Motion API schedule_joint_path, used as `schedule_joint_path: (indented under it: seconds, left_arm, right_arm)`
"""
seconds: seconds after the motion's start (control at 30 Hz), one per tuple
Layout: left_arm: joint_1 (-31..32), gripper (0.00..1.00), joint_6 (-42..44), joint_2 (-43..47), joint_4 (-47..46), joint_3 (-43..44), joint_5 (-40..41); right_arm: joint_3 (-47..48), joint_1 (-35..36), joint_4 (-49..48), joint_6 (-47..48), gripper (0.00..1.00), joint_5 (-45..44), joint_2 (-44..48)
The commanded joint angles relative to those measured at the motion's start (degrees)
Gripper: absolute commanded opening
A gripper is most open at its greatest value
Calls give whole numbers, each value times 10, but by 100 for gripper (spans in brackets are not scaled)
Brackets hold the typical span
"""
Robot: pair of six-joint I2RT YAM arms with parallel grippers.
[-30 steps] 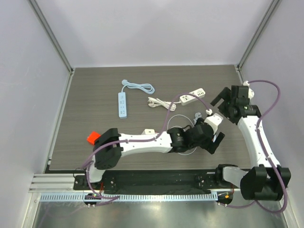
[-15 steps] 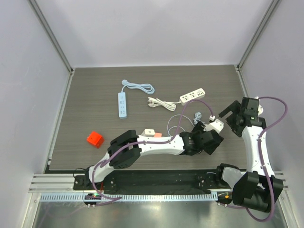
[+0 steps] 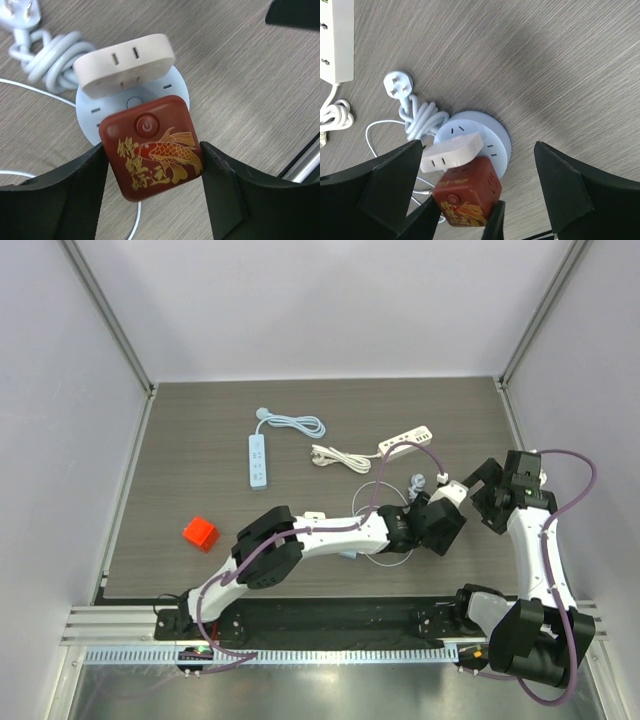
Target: Pull the plug off the socket
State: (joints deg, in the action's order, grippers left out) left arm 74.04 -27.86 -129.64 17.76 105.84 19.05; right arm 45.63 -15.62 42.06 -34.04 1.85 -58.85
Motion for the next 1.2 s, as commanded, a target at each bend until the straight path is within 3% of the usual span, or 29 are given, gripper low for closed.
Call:
schedule_joint_path:
  seconds: [0.0, 0.1, 0.2, 0.23, 0.33, 0.43, 0.83, 1.03, 1.17]
  left_arm:
    - [-18, 68, -8, 2, -9, 9, -32]
    - [-24, 55, -5, 3, -9, 6, -42]
    - [-40, 38, -10, 5, -9, 1, -71]
    - [-51, 26, -18, 6, -11, -2, -81]
    - [-70, 10, -26, 16, -25, -20, -124]
    - [-92, 0, -24, 27, -28, -27, -160]
    - [-163, 0, -37, 58, -69, -63, -291]
    - [-183, 0, -74, 69, -147, -113, -372]
    - [-189, 0, -94, 70, -171, -126, -401]
  right_arm:
    - [-2, -5, -9, 13, 100, 20, 8]
    - [-11, -5, -10, 9, 100, 38, 8]
    - [-27, -5, -14, 7, 99, 46, 10]
    - [-34, -6, -14, 6, 98, 47, 11]
    - [-39, -6, -14, 0, 96, 54, 15]
    - [-42, -6, -13, -5, 95, 63, 22]
    - [-34, -9, -18, 8, 92, 99, 27]
    - [-77, -9, -101, 44, 88, 220, 5]
    - [-106, -9, -166, 38, 85, 239, 8]
